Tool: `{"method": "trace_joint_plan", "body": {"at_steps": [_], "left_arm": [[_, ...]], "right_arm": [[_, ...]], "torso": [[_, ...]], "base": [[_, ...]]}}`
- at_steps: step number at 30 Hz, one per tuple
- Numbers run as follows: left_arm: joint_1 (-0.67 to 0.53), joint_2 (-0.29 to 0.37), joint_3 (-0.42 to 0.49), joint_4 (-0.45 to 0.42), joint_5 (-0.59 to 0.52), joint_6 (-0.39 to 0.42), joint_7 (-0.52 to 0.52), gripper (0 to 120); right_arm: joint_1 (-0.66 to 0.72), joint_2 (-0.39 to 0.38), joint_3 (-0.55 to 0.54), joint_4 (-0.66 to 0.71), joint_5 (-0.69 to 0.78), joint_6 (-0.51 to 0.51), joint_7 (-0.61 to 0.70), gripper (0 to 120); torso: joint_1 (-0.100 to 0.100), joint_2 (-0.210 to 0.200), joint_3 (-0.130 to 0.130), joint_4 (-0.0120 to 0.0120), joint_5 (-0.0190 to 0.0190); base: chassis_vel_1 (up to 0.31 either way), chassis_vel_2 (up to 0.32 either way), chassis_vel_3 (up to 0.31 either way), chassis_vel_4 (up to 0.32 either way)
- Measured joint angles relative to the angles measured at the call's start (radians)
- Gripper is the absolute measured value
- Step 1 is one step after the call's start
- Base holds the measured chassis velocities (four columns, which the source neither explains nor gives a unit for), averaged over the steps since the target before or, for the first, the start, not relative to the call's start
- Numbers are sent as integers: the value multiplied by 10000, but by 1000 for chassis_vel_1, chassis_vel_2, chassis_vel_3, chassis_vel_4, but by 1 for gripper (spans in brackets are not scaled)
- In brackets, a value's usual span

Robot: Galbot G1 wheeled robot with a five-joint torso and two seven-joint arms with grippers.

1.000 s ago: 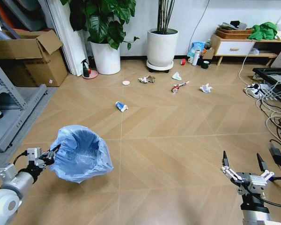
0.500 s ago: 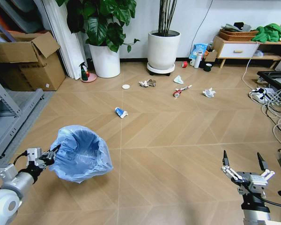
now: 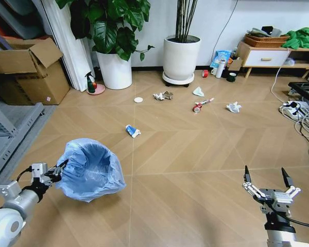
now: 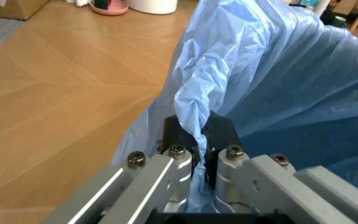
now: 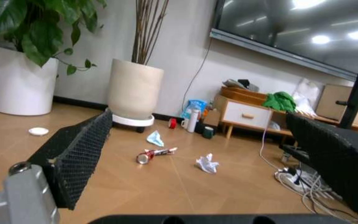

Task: Pick up the trash bin and place the garbage on the floor into it.

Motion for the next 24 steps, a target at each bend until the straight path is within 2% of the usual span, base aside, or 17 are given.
{"method": "trace_joint_plan", "body": {"at_steps": [24], "left_arm": [[-1,-9,15,28,56,-33,64,0]], "right_arm": [[33,-25,81,-5,-28,-29,-45,100]], "torso": [[-1,0,0,-2,-1]], "base": [[-141,180,137,-184]]}}
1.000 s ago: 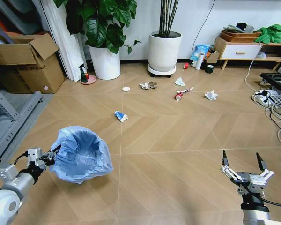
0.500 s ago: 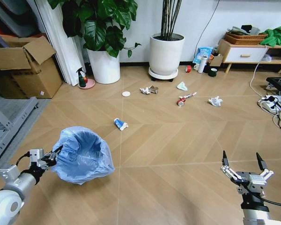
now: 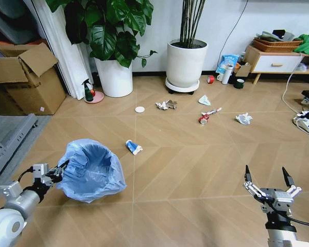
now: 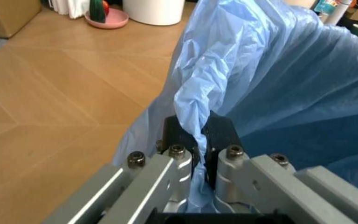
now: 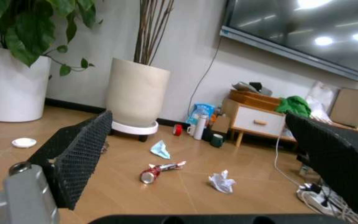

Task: Pick up the trash bin and place the garbage on the floor into it.

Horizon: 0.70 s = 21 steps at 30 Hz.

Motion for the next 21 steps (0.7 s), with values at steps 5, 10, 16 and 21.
{"method": "trace_joint_plan", "body": {"at_steps": [5,10,16,21], "left_arm": [[4,-14,1,-5,0,-6,2,0],[-12,-9,1,-6,-3,-9,2,0],[-7,-32,9,-6,-4,-12,4,0],[-9,-41,14,-6,-3,-12,7,0]], "right_arm": [[3,15,-4,13,-19,2,-22,100],[-6,8,39,27,-27,19,-44,100],[-11,2,45,29,-29,30,-52,100],[-5,-8,52,30,-29,34,-54,100]], "torso": [[0,0,0,2,-1],[0,-1,0,1,-1],[0,0,0,1,0],[0,0,0,1,-1]], "base": [[-121,230,122,-223],[-108,239,103,-247],[-109,230,106,-229],[-111,234,119,-231]]}}
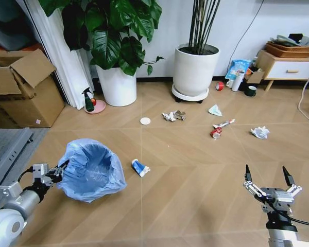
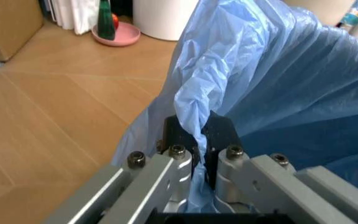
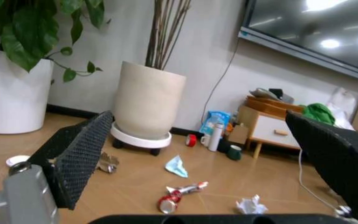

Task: Pick up the trash bin and place the garbage on the floor into it.

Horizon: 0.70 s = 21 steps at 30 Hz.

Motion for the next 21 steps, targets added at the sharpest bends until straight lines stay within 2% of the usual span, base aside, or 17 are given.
{"method": "trace_joint_plan", "body": {"at_steps": [21], "left_arm": [[-28,32,-8,8,-17,-1,11,0]], "right_arm": [[62,-40,-85,-74,64,205,-214,100]], "torso": [[0,0,0,3,3]], "base": [[-108,239,116,-238]]}}
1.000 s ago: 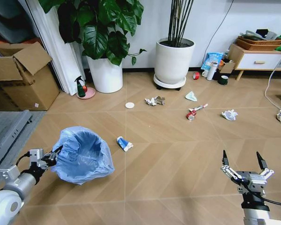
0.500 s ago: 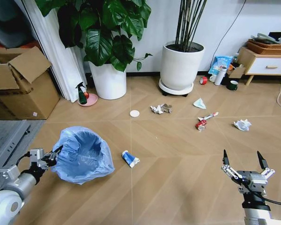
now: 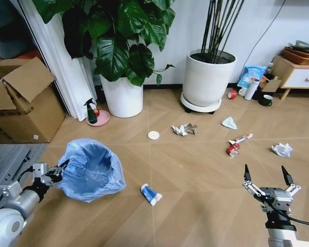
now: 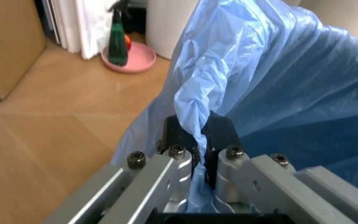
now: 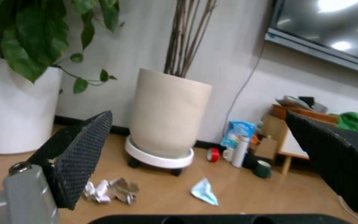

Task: Pick up the trash bin and place the garbage on the floor into it.

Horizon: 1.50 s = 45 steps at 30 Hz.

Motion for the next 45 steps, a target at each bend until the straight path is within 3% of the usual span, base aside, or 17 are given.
{"method": "trace_joint_plan", "body": {"at_steps": [5,8,15,17,20,22,23,26,30,33,38,41,43,45], "left_arm": [[-7,-1,1,14,-1,0,-8,0],[-24,-16,7,25,0,2,-22,0],[98,51,-1,-25,-1,17,-36,0],[294,292,-62,-114,13,17,-38,0],[367,386,-115,-134,19,20,-39,0],[553,457,-226,-202,23,20,-48,0],[553,457,-226,-202,23,20,-48,0],[685,644,-244,-262,58,23,-80,0],[721,1004,-200,-262,53,48,-140,0],[732,1185,-187,-232,8,54,-155,0],[755,1406,-179,-198,-52,65,-187,0],[883,1369,-275,-211,-61,69,-243,0],[898,1362,-284,-221,-60,68,-255,0],[972,1339,-317,-279,-65,69,-268,0]], "right_arm": [[3,-2,-18,-18,-24,16,-44,100],[21,-13,-96,-18,-48,-1,3,100],[85,-492,-328,-129,247,-583,286,100],[152,-1372,-573,-63,1279,-1780,782,100],[99,-2148,-685,18,1848,-2305,1084,100],[17,-3540,-822,100,2970,-2875,1416,100],[17,-3540,-822,100,2970,-2875,1416,100],[25,-4845,-1029,-210,4262,-3003,1788,100],[65,-5764,-1445,-869,4777,-2644,1813,100],[327,-6118,-1845,-1249,5275,-2619,1640,100],[1249,-6290,-2741,-1682,6599,-3417,1138,100],[3252,-5991,-4467,-2594,7049,-3768,212,100],[3466,-5937,-4678,-2693,7064,-3802,137,100],[4438,-5674,-5649,-3257,7067,-3895,-204,100]], "torso": [[1,-1,1,1,-3],[1,0,1,-11,-4],[-1,0,-2,-2,-3],[-1,0,-2,0,0],[-1,0,-2,-4,0],[0,0,-1,-1,-2],[0,0,-1,-1,-2],[0,0,0,3,-1],[0,0,0,-5,-2],[0,0,0,-2,-5],[0,0,0,-6,-3],[0,0,0,-1,1],[0,-1,0,0,1],[1,0,0,3,-4]], "base": [[-116,158,68,-124],[-66,18,13,-11],[0,0,0,0],[0,0,0,0],[0,0,0,0],[0,0,0,0],[0,0,0,0],[0,0,0,0],[0,0,0,0],[0,0,0,0],[0,0,0,0],[0,0,0,0],[0,0,0,0],[0,0,0,0]]}}
